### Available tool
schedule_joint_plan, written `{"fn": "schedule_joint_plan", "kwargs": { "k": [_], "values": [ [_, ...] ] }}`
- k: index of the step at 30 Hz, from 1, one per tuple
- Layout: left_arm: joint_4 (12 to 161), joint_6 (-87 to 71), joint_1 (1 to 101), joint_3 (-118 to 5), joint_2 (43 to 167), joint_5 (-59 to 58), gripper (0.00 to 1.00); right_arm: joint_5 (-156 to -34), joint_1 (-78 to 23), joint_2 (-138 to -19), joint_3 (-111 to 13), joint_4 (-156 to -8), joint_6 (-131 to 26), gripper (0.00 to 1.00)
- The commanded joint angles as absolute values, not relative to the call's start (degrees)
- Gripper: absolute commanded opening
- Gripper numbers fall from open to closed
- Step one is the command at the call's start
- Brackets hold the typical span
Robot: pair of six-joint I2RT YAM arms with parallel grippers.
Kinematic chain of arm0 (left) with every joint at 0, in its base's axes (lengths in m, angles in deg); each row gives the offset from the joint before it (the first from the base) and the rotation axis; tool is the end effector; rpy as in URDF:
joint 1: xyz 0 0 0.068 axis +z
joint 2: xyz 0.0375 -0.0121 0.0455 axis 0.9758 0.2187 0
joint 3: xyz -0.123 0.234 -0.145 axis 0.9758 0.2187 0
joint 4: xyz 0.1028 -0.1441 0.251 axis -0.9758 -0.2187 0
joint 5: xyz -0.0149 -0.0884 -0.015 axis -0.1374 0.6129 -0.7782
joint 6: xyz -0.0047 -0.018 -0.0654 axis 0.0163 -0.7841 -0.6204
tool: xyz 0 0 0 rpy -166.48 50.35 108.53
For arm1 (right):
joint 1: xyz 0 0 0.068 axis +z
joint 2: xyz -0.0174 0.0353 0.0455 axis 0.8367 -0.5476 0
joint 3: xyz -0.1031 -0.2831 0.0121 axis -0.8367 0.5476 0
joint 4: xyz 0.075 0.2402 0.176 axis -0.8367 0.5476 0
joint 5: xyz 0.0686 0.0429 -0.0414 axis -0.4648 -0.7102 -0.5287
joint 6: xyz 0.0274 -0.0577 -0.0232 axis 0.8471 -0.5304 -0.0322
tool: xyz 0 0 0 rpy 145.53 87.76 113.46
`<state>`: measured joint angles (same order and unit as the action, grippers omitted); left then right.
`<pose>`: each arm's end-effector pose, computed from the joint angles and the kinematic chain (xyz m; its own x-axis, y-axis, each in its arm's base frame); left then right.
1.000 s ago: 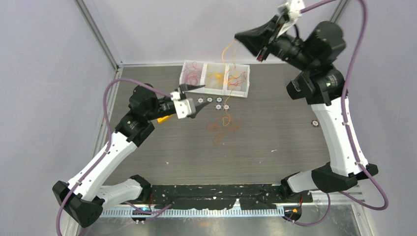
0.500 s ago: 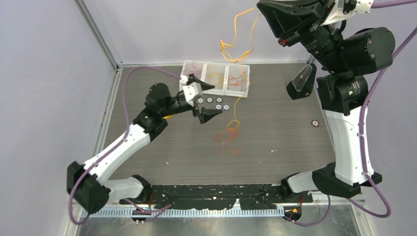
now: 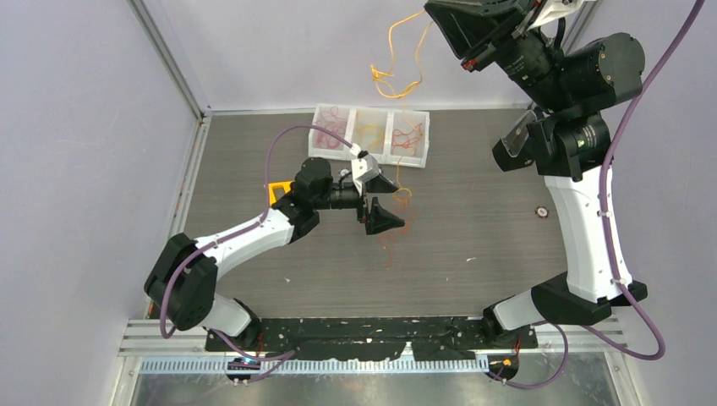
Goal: Untangle the cables
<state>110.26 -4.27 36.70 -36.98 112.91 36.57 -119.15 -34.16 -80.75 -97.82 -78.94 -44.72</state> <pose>0.2635 -0.2777 0.2989 -0.1999 0.0419 -0.9789 0.9777 0.0745 -0.1964 0.2287 0.1261 0.7183 0.3706 0.3880 -0.8439 -0.8275 0.5505 -0.1103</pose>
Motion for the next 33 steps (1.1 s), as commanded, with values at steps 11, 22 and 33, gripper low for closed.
{"fn": "schedule_joint_plan", "kwargs": {
  "k": [11, 22, 33],
  "values": [
    [112.25, 6.26, 32.4, -48.64, 117.75, 28.07, 0.74, -118.13, -32.92, -82.35, -98.4, -82.19, -41.02, 0.05],
    [106.03, 2.72, 35.77, -28.89, 118.38, 27.38, 0.11, -112.59, -34.04, -85.8, -110.87, -80.9, -44.82, 0.05],
    [100.36, 3.41, 45.01, -23.69, 109.85, 26.04, 0.44, -114.3, -34.73, -81.79, -100.44, -81.13, -45.46, 0.05]
  ]
}}
